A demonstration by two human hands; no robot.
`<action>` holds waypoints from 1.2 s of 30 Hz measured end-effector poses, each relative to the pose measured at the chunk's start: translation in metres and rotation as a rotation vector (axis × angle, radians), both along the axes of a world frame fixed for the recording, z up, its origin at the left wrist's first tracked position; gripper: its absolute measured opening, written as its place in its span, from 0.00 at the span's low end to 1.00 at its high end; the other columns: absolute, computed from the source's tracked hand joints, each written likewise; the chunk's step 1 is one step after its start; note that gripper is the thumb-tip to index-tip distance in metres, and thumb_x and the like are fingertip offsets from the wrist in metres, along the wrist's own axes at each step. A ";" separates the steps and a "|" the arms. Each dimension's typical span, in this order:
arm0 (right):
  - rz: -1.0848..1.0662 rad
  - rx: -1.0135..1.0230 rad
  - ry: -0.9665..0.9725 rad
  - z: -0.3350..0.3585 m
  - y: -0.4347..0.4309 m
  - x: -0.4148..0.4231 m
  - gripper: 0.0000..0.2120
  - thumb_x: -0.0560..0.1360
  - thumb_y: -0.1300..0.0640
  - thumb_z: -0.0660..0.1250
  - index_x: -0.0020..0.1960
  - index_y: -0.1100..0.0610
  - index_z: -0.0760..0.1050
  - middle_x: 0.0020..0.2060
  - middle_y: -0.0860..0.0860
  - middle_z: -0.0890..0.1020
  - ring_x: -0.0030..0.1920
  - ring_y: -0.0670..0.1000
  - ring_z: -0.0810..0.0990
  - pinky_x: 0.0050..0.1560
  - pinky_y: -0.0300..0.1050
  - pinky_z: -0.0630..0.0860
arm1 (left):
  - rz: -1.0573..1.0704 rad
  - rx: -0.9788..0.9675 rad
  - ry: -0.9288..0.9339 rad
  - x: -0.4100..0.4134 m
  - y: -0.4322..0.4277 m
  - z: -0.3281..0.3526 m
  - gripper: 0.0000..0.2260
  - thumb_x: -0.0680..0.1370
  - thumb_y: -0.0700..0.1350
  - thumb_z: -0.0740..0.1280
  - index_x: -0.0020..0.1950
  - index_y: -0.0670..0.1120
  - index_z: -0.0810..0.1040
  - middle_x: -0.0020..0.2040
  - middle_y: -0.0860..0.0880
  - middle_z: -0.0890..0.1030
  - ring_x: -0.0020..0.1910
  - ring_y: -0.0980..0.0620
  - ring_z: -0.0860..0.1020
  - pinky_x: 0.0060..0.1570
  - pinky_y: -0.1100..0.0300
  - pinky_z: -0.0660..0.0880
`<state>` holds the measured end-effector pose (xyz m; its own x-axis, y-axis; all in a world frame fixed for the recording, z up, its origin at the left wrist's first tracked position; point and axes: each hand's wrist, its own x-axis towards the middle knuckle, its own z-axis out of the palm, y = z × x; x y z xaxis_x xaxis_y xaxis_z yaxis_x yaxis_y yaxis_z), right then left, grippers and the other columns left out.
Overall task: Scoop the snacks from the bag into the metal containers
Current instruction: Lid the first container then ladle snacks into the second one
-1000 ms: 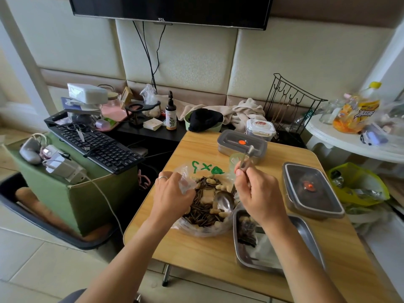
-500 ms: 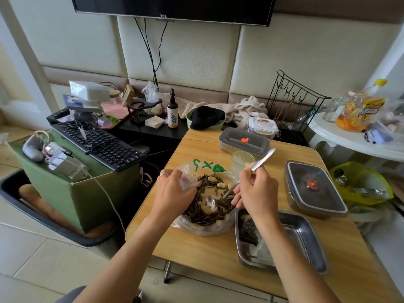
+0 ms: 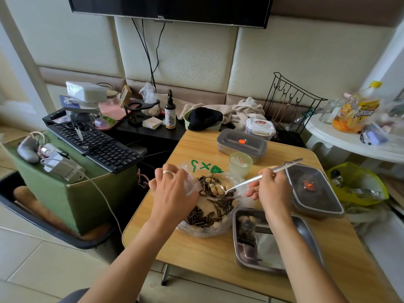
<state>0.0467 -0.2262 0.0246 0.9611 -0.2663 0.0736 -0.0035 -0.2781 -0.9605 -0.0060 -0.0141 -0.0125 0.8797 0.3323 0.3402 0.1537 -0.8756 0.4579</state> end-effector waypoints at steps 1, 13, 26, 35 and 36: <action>-0.007 0.015 -0.027 0.003 -0.001 0.000 0.13 0.83 0.60 0.55 0.45 0.63 0.74 0.27 0.57 0.82 0.26 0.55 0.81 0.28 0.45 0.75 | -0.017 0.025 0.015 0.001 -0.002 0.000 0.15 0.78 0.56 0.67 0.60 0.49 0.77 0.62 0.49 0.72 0.62 0.46 0.66 0.59 0.50 0.61; -0.003 -0.121 -0.459 0.009 0.006 -0.010 0.12 0.85 0.59 0.58 0.46 0.60 0.75 0.27 0.52 0.81 0.22 0.49 0.80 0.23 0.45 0.75 | -0.114 -0.110 0.171 0.015 -0.024 -0.004 0.12 0.75 0.54 0.68 0.50 0.49 0.71 0.38 0.53 0.79 0.39 0.51 0.78 0.57 0.52 0.70; 0.193 -0.472 -0.991 0.003 0.013 -0.017 0.22 0.87 0.54 0.53 0.48 0.68 0.78 0.39 0.54 0.84 0.28 0.50 0.82 0.34 0.31 0.74 | -0.037 -0.431 0.185 0.032 -0.034 -0.009 0.21 0.70 0.64 0.74 0.51 0.52 0.72 0.44 0.56 0.79 0.49 0.49 0.79 0.60 0.45 0.75; 0.123 -0.501 -1.019 0.003 0.014 -0.019 0.15 0.83 0.61 0.58 0.45 0.67 0.79 0.39 0.54 0.84 0.27 0.49 0.81 0.34 0.34 0.76 | -0.049 -0.548 0.075 0.036 -0.038 -0.008 0.20 0.70 0.61 0.78 0.47 0.51 0.72 0.38 0.57 0.78 0.40 0.54 0.77 0.58 0.42 0.76; 0.125 -0.506 -1.023 0.003 0.014 -0.020 0.15 0.83 0.61 0.58 0.46 0.67 0.79 0.38 0.54 0.84 0.27 0.50 0.81 0.34 0.35 0.76 | -0.048 -0.545 0.071 0.035 -0.038 -0.007 0.20 0.71 0.61 0.77 0.48 0.50 0.72 0.37 0.56 0.78 0.39 0.54 0.77 0.58 0.42 0.76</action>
